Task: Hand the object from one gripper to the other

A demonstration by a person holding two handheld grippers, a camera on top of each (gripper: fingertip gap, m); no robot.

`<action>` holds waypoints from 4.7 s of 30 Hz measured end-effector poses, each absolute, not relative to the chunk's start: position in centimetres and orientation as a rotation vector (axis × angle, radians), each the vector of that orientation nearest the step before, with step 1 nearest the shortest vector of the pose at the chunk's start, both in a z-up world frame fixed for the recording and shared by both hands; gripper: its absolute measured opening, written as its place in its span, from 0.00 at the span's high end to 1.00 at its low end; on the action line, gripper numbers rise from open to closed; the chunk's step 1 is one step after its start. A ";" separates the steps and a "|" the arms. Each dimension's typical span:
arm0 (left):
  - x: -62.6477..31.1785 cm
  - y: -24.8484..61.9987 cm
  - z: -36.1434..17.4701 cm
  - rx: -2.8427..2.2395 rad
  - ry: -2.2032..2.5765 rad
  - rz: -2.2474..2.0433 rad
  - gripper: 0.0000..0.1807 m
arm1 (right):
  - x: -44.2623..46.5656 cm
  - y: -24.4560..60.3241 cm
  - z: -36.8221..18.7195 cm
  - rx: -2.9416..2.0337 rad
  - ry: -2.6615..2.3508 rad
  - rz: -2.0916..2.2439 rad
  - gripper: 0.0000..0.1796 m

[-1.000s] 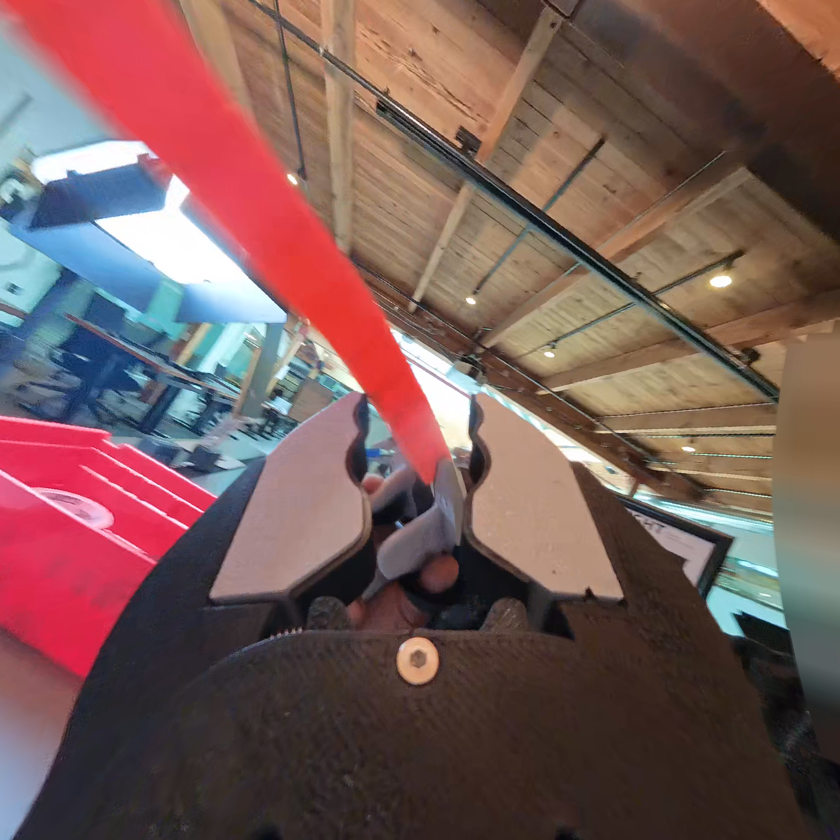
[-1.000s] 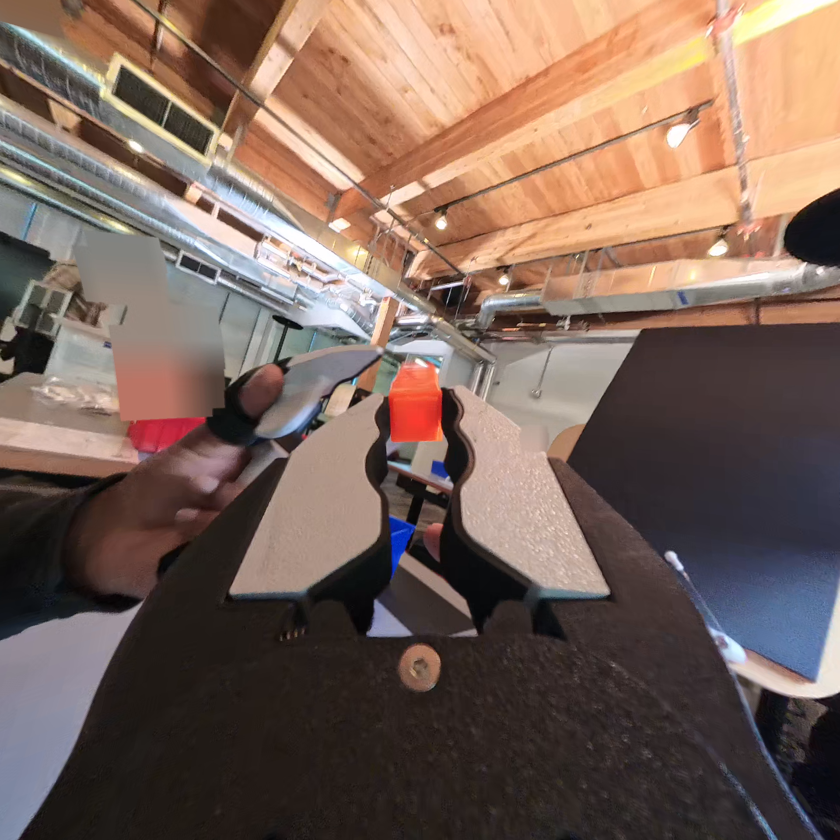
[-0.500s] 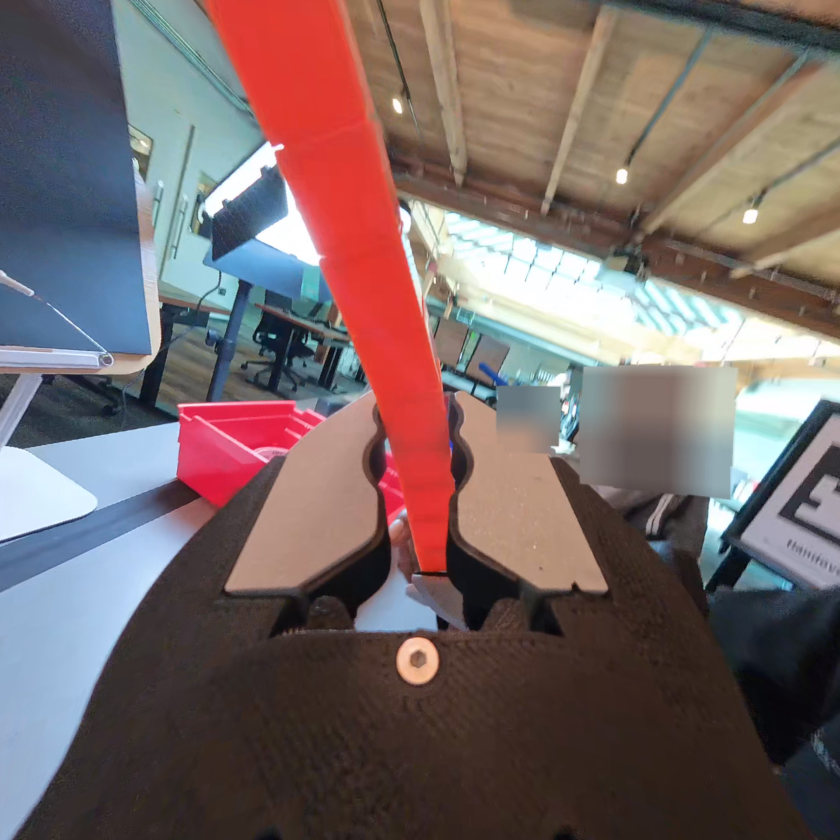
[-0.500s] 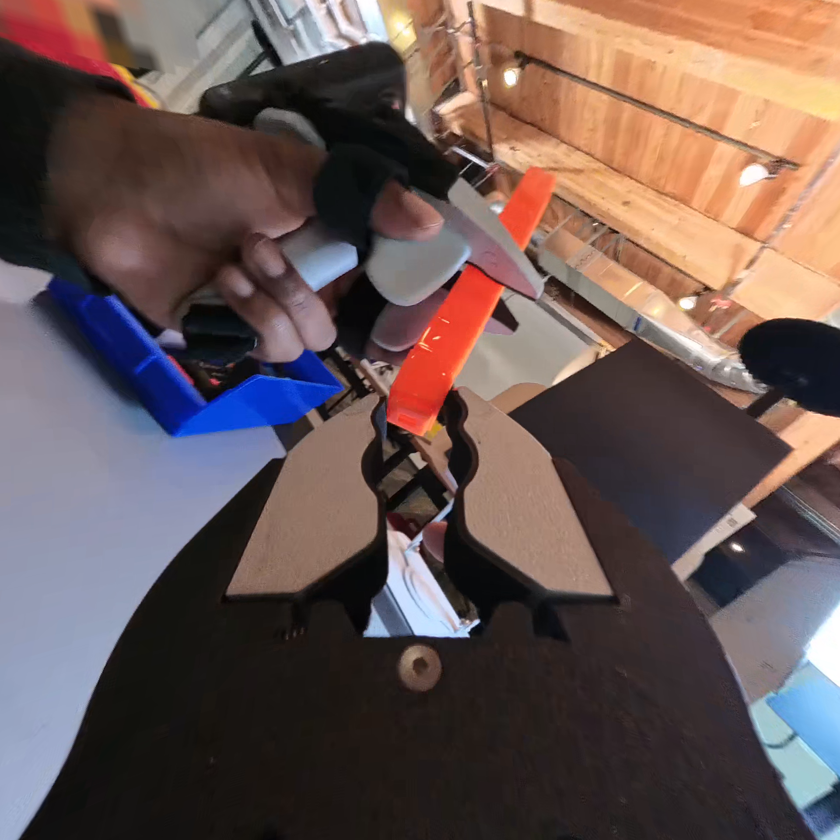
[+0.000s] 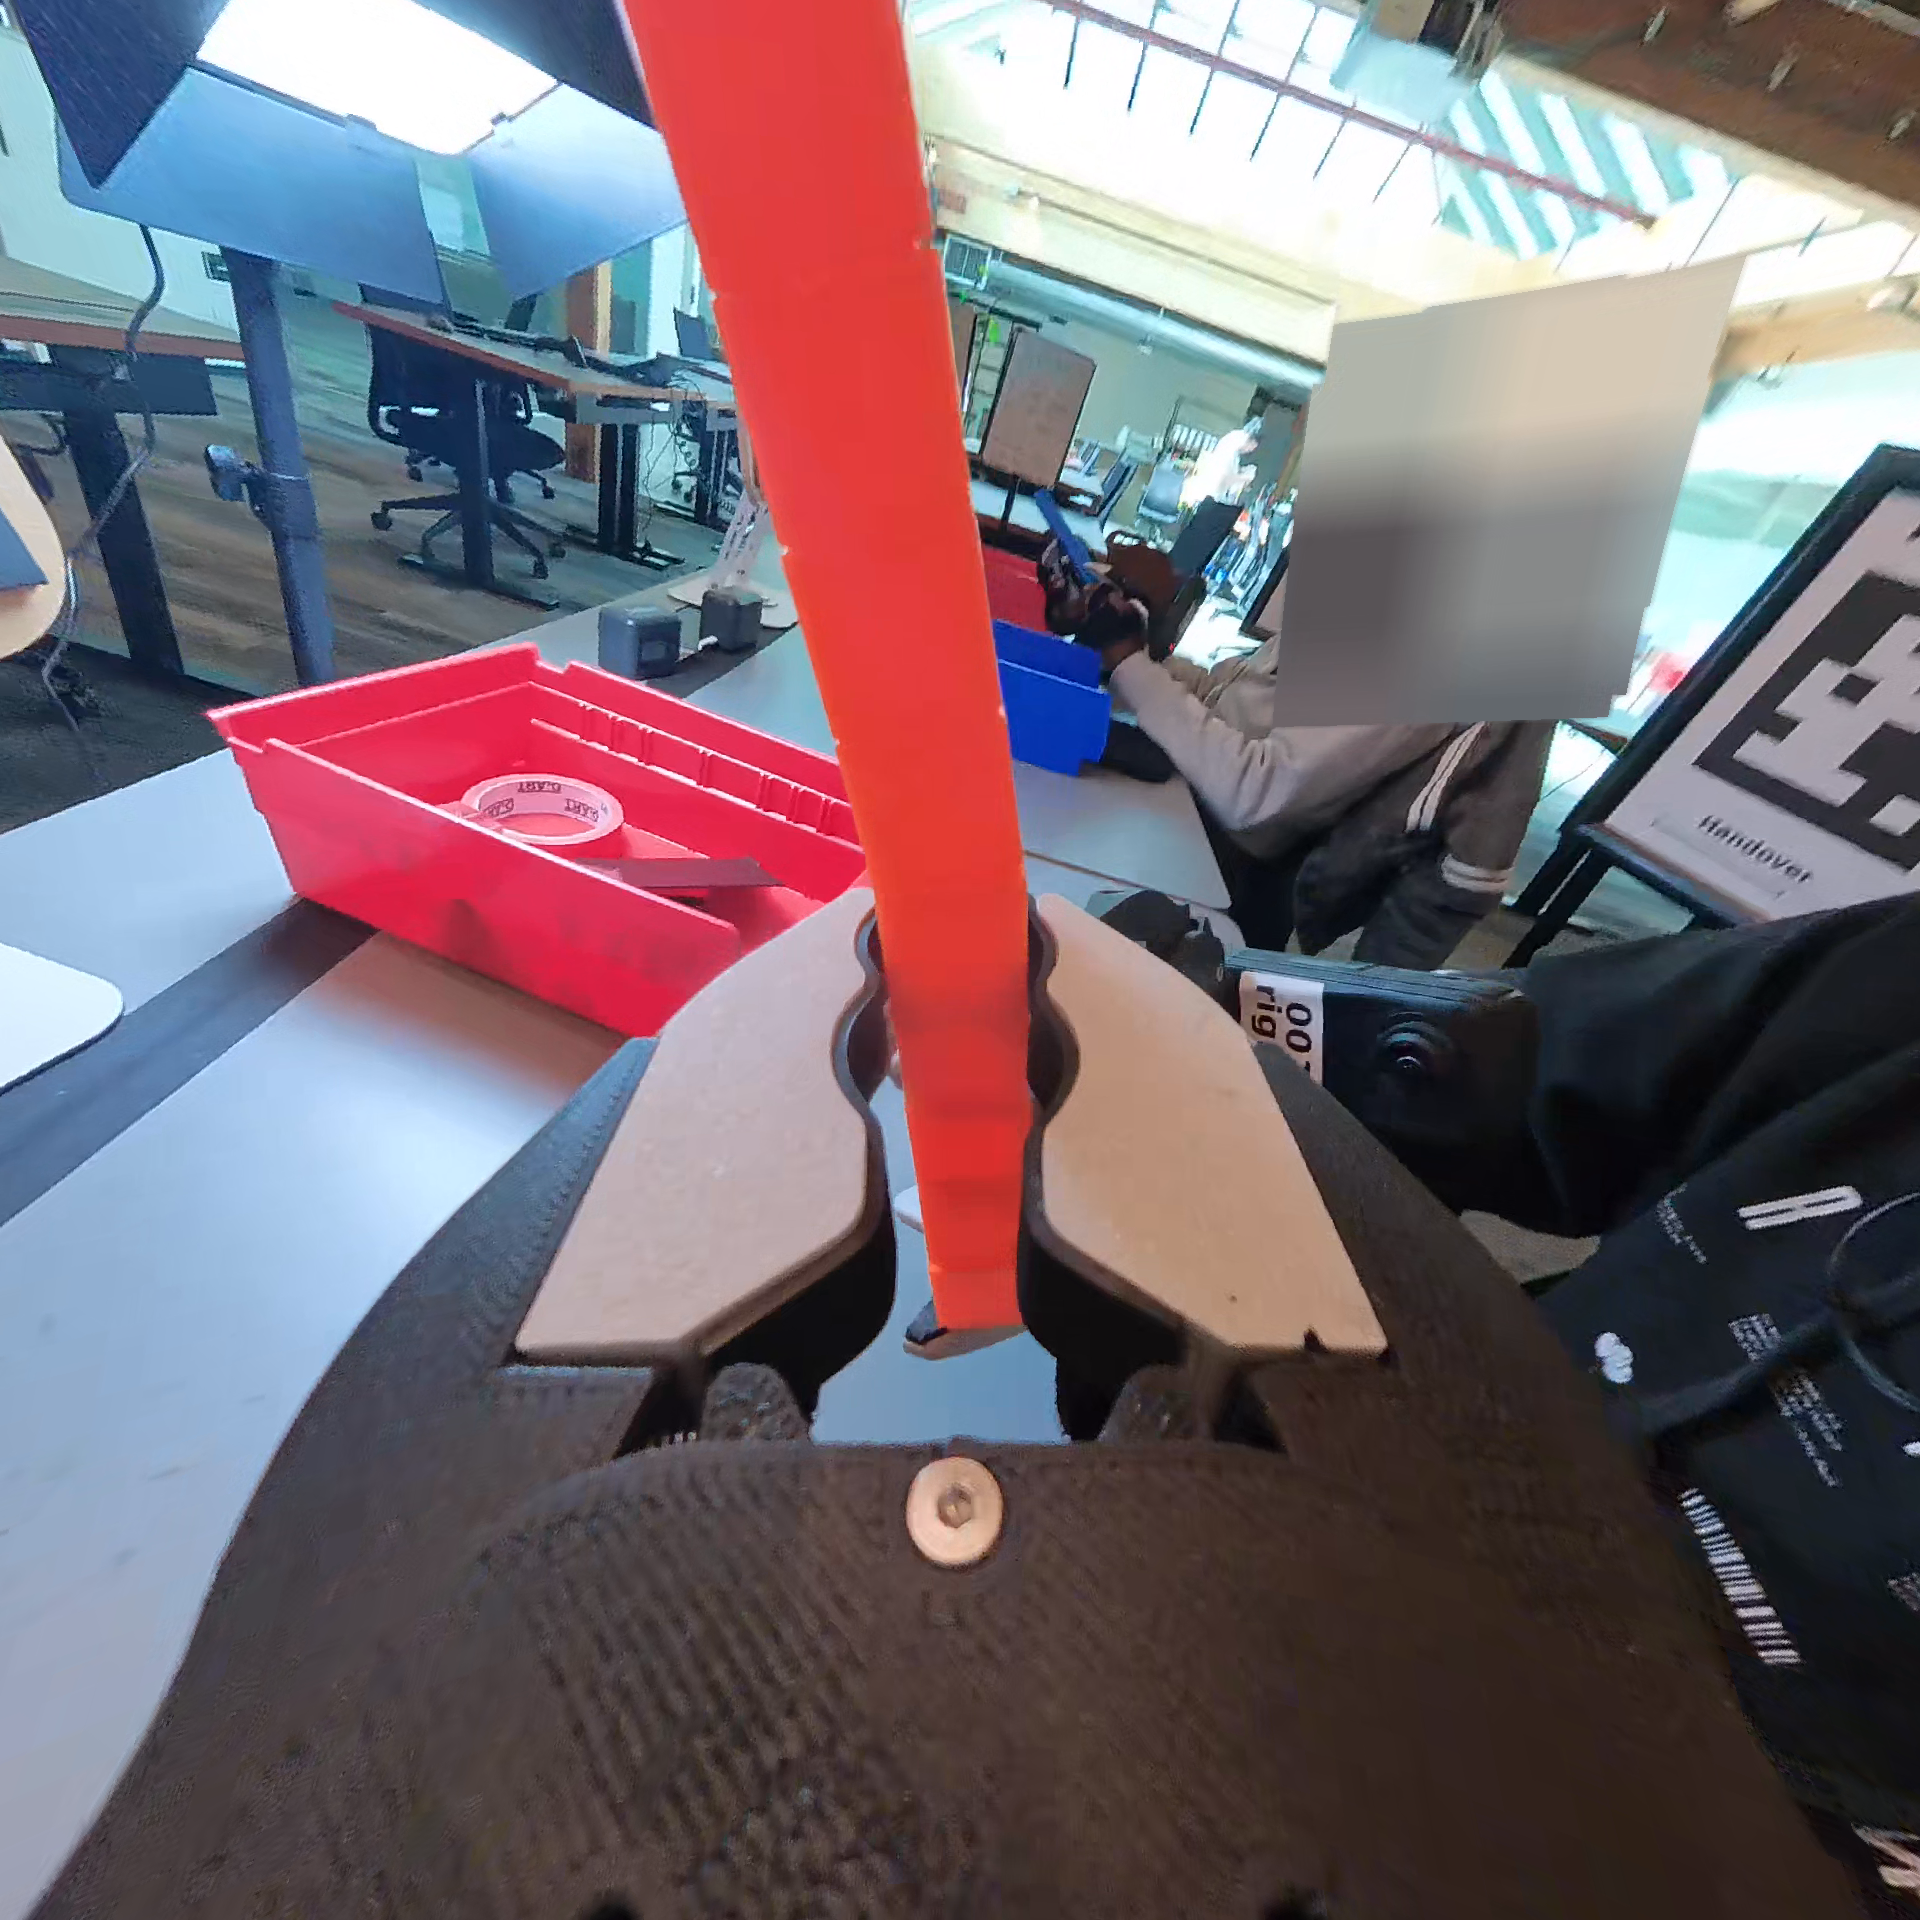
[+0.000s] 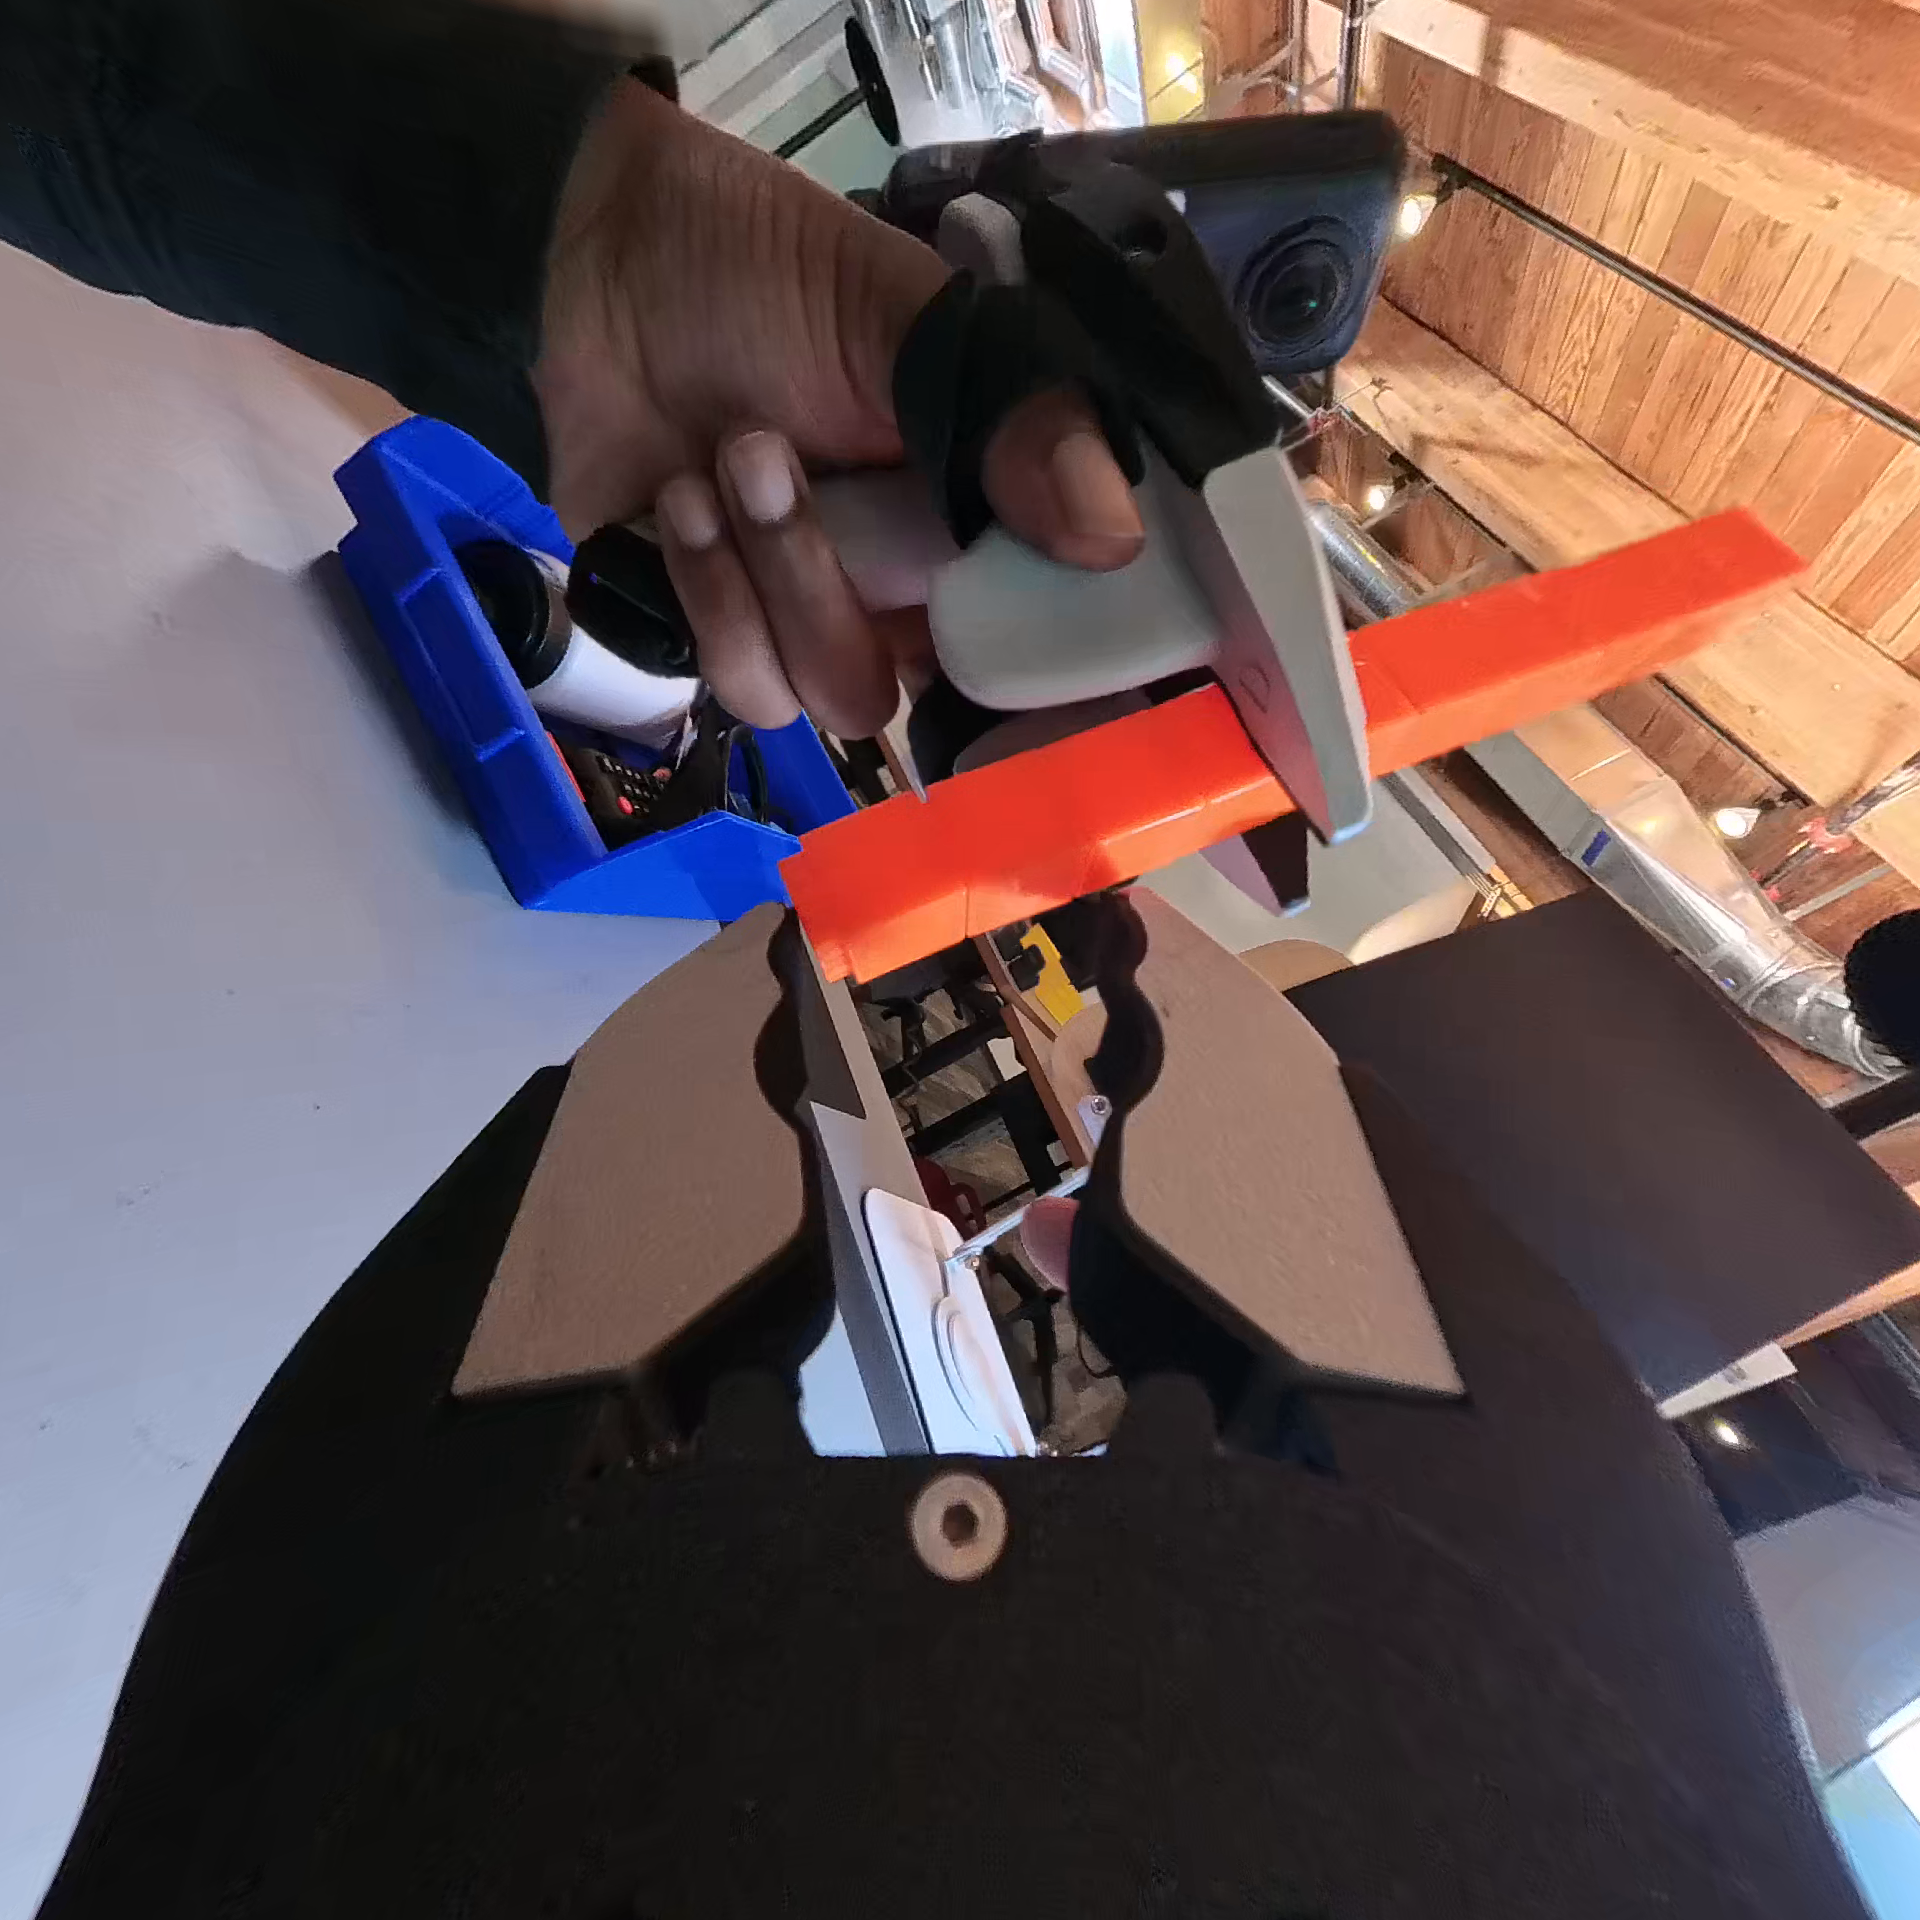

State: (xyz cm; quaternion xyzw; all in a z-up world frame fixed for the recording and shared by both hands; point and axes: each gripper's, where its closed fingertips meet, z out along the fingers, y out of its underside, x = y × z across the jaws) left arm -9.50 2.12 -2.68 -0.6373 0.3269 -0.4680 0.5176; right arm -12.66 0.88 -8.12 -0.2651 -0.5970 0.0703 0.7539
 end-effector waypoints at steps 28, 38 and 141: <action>-9.5 2.2 -0.9 -1.444 0.760 -0.859 0.82 | -12.4 0.7 -6.9 -0.569 -1.137 0.110 1.00; -10.7 3.8 -3.4 -1.535 0.861 -0.576 0.87 | -11.6 1.9 -7.8 -0.819 -1.318 0.594 0.84; -9.4 5.2 -3.8 -1.300 0.900 -0.126 0.98 | -8.6 6.5 -3.9 -0.629 -1.147 -0.380 0.86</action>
